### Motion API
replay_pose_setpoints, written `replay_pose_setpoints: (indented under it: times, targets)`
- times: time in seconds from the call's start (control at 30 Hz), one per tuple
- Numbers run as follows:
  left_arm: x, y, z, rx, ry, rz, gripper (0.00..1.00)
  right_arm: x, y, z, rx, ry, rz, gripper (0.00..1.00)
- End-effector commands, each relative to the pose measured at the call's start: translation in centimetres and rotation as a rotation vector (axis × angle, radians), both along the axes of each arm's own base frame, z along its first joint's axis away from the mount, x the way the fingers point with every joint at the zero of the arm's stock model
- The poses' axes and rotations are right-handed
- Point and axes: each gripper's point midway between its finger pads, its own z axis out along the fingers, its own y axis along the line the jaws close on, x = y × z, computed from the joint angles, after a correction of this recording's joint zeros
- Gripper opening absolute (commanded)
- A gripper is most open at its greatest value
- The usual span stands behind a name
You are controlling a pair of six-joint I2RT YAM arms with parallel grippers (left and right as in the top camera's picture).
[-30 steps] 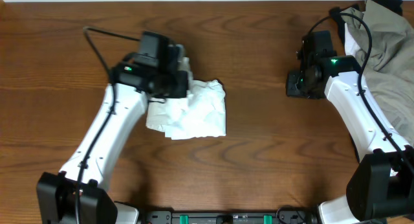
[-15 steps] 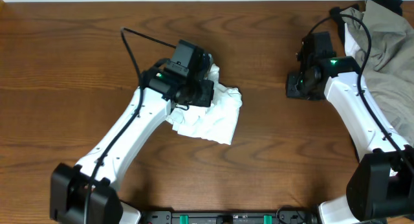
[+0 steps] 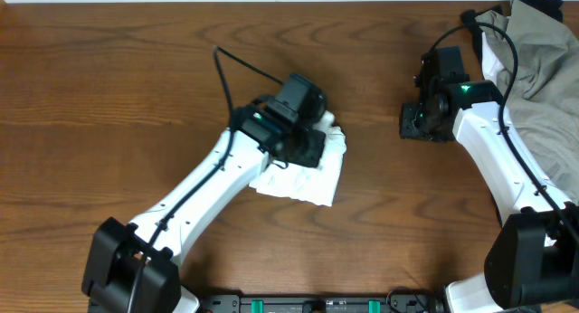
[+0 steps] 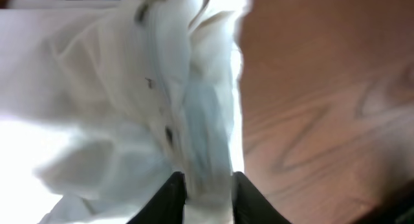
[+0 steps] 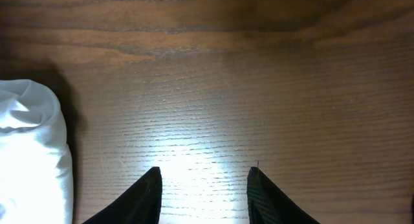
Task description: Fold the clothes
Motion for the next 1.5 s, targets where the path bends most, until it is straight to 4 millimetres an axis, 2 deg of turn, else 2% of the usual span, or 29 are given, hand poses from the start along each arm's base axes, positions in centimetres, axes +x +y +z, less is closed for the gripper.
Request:
replay_pose_setpoints:
  times: [0.0,0.17,0.23,0.27,0.37,0.43,0.5,0.57,0.77,0.8,0.93,1.07,1.2,1.33,1.47]
  targets:
    - [-0.7,-0.9,0.1,0.000,0.005,-0.025,0.29,-0.1,-0.3,-0.1,-0.003,0.004,0.004,0.41]
    - [-1.2,-0.7,-0.1,0.014,0.021,-0.028,0.28,-0.2,0.1,-0.1,0.019,0.007,0.010,0.41]
    - [-0.8,0.3,-0.2,0.041,0.016,-0.007,0.27,-0.3,0.6,-0.1,0.047,0.011,0.030,0.41]
    - [-0.4,1.1,-0.1,0.065,0.005,0.015,0.23,-0.3,1.1,-0.1,0.063,0.011,0.055,0.42]
    - [1.6,5.0,0.8,0.137,-0.049,0.123,0.22,-0.6,3.0,0.1,0.143,0.013,0.173,0.44]
    - [2.6,6.9,1.5,0.134,-0.066,0.182,0.22,-1.0,5.4,0.6,0.242,0.002,0.295,0.47]
    - [3.3,8.5,1.8,0.123,-0.059,0.238,0.22,-1.4,7.8,1.4,0.344,-0.020,0.410,0.49]
    - [3.2,9.0,1.7,0.098,-0.025,0.254,0.22,-1.3,8.9,1.7,0.364,-0.039,0.439,0.48]
    - [1.0,7.5,0.2,0.042,0.091,0.207,0.19,-0.6,12.1,1.6,0.381,-0.082,0.495,0.16]
    - [0.5,7.4,-0.2,0.048,0.106,0.204,0.19,-0.5,12.7,1.5,0.388,-0.087,0.512,0.13]
    - [-1.4,7.2,-2.1,0.075,0.169,0.217,0.19,-0.5,15.5,0.6,0.430,-0.092,0.578,0.12]
    - [-3.0,7.3,-4.0,0.098,0.218,0.228,0.19,-0.4,16.6,-1.3,0.435,-0.060,0.588,0.12]
    - [-3.7,6.4,-5.4,0.085,0.214,0.195,0.19,-0.1,16.8,-3.1,0.439,-0.032,0.572,0.11]
    - [-3.8,4.5,-6.6,0.040,0.180,0.190,0.19,0.0,16.8,-4.6,0.436,-0.008,0.567,0.12]
    - [-4.9,2.5,-8.0,0.018,0.184,0.191,0.19,0.3,16.5,-6.5,0.410,0.021,0.547,0.13]
